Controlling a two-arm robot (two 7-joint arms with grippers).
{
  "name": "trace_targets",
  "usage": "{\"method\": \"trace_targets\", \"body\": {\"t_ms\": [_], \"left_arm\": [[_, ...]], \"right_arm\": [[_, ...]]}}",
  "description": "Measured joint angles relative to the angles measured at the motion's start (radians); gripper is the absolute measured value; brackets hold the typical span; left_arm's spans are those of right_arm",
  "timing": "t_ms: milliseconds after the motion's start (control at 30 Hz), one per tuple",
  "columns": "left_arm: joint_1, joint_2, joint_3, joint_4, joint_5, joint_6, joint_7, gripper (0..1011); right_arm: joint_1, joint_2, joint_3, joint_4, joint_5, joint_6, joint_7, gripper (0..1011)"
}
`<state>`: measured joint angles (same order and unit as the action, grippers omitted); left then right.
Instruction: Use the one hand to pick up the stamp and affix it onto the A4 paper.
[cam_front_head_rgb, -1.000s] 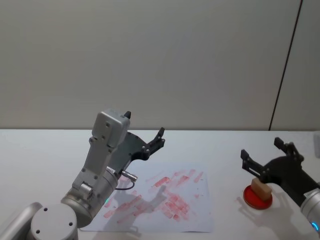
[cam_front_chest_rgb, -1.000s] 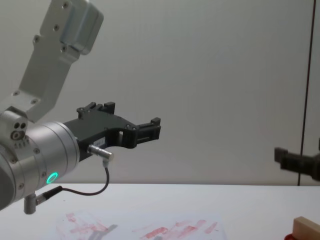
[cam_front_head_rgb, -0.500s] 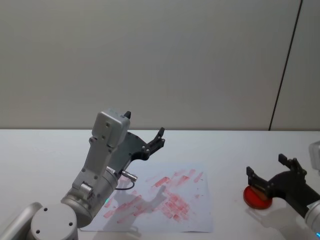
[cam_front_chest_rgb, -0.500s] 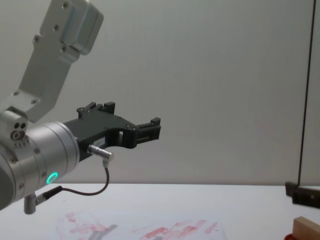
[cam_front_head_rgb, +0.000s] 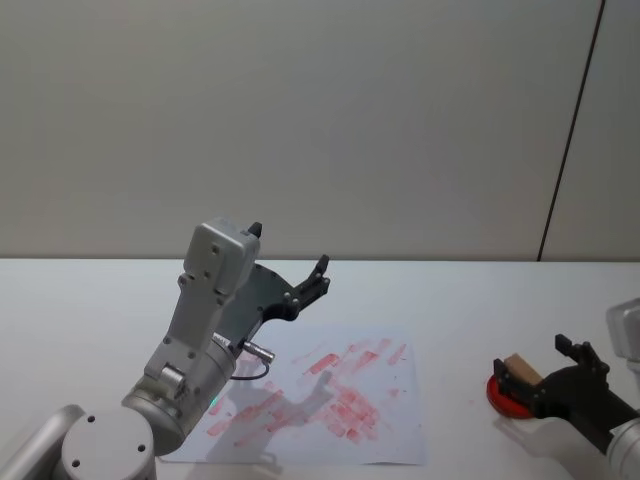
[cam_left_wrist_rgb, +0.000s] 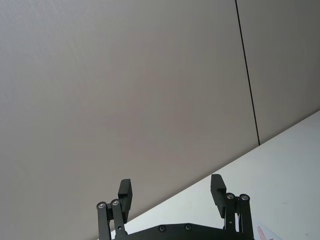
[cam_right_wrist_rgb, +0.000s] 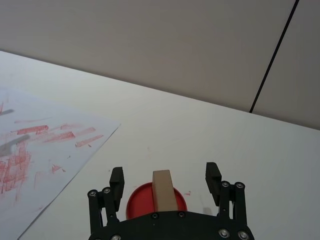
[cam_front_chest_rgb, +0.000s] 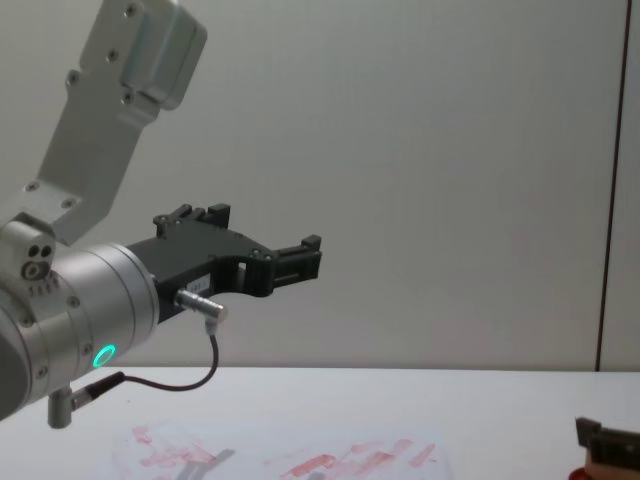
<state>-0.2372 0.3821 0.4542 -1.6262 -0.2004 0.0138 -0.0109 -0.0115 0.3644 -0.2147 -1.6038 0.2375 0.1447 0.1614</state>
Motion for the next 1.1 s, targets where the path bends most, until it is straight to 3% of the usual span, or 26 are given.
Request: {"method": "trace_targets", "body": {"t_ms": [467, 733, 1100], "left_arm": [[0.000, 0.000, 0.000, 0.000, 0.000, 0.000, 0.000, 1002], [0.000, 0.000, 0.000, 0.000, 0.000, 0.000, 0.000, 1002], [0.000, 0.000, 0.000, 0.000, 0.000, 0.000, 0.000, 1003]], "right_arm": [[0.015, -0.010, -0.002, 0.046, 0.003, 0.005, 0.019, 994], [0.029, -0.017, -0.001, 0.076, 0.009, 0.010, 0.029, 807], [0.051, -0.026, 0.000, 0.116, 0.011, 0.011, 0.046, 449]]}}
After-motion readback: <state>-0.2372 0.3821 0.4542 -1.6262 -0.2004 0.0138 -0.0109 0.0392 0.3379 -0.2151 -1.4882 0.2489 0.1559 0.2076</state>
